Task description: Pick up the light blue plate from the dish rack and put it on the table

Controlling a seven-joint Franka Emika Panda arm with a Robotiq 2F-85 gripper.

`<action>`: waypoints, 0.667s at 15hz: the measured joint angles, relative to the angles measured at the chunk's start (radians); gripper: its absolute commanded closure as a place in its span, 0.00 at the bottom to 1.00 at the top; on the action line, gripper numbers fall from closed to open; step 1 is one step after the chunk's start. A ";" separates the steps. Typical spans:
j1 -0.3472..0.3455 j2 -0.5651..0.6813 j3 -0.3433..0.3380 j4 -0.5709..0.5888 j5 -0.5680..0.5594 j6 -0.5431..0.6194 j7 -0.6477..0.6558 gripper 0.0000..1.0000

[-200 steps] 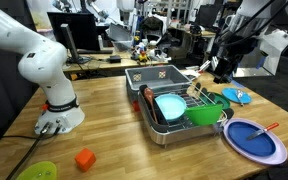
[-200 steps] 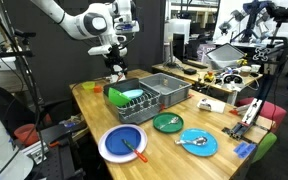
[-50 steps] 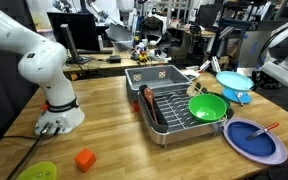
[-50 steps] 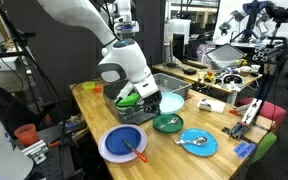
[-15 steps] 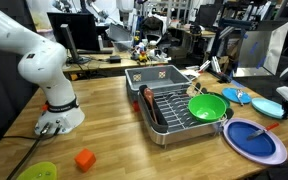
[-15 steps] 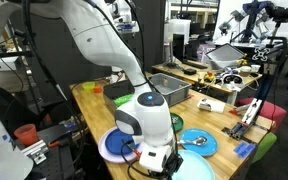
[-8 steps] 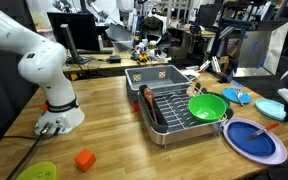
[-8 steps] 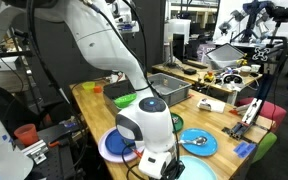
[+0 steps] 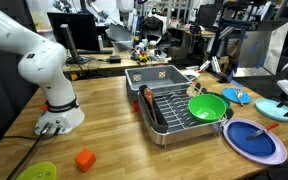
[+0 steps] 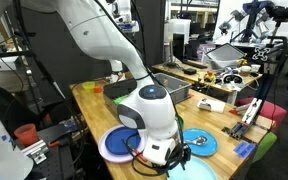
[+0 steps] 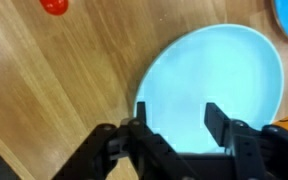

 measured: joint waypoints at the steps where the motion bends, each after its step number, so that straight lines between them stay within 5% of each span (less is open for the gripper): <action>1: -0.009 -0.026 0.013 -0.010 0.004 0.001 -0.011 0.02; 2: -0.018 -0.054 0.027 -0.022 0.008 0.001 -0.025 0.17; 4: -0.040 -0.112 0.057 -0.054 0.010 -0.002 -0.058 0.03; 10: -0.053 -0.137 0.069 -0.081 0.011 -0.003 -0.074 0.02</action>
